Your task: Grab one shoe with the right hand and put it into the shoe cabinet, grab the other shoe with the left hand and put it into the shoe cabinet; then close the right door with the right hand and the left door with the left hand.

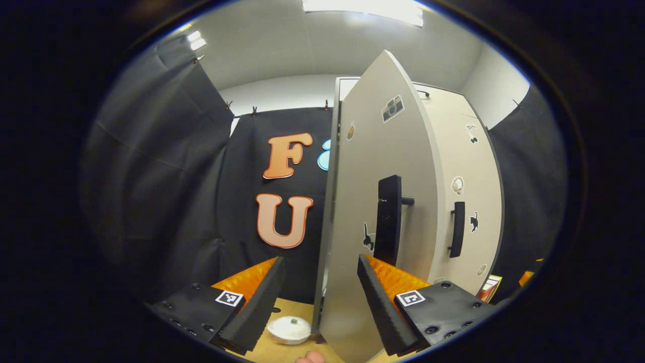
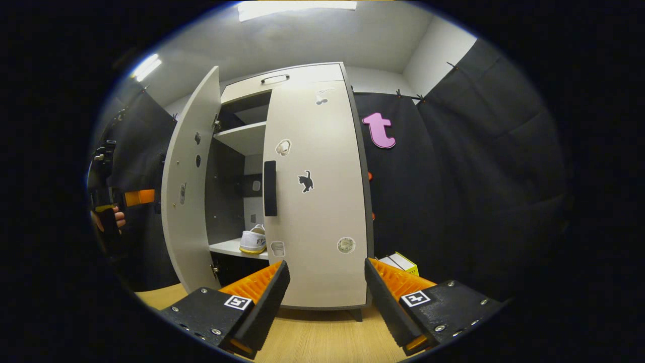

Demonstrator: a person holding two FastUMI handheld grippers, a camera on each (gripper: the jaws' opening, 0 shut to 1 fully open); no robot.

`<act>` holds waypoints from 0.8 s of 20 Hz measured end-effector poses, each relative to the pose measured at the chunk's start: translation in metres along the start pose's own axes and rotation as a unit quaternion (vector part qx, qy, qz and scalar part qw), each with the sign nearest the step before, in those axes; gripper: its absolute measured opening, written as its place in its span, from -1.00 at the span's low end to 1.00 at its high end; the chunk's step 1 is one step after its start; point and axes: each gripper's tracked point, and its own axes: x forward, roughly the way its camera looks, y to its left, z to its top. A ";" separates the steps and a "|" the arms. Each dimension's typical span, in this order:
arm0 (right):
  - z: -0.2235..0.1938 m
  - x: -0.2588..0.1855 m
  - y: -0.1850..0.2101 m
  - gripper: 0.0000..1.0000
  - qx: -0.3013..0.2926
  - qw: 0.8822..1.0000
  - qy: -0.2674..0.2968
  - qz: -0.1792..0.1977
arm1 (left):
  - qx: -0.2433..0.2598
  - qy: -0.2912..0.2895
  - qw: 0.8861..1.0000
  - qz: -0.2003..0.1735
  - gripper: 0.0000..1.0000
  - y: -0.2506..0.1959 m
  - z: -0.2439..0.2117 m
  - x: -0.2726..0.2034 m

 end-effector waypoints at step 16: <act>0.006 -0.013 -0.038 0.84 -0.006 0.999 -0.003 -0.051 | -0.014 0.019 0.994 -0.107 0.86 -0.110 -0.025 0.041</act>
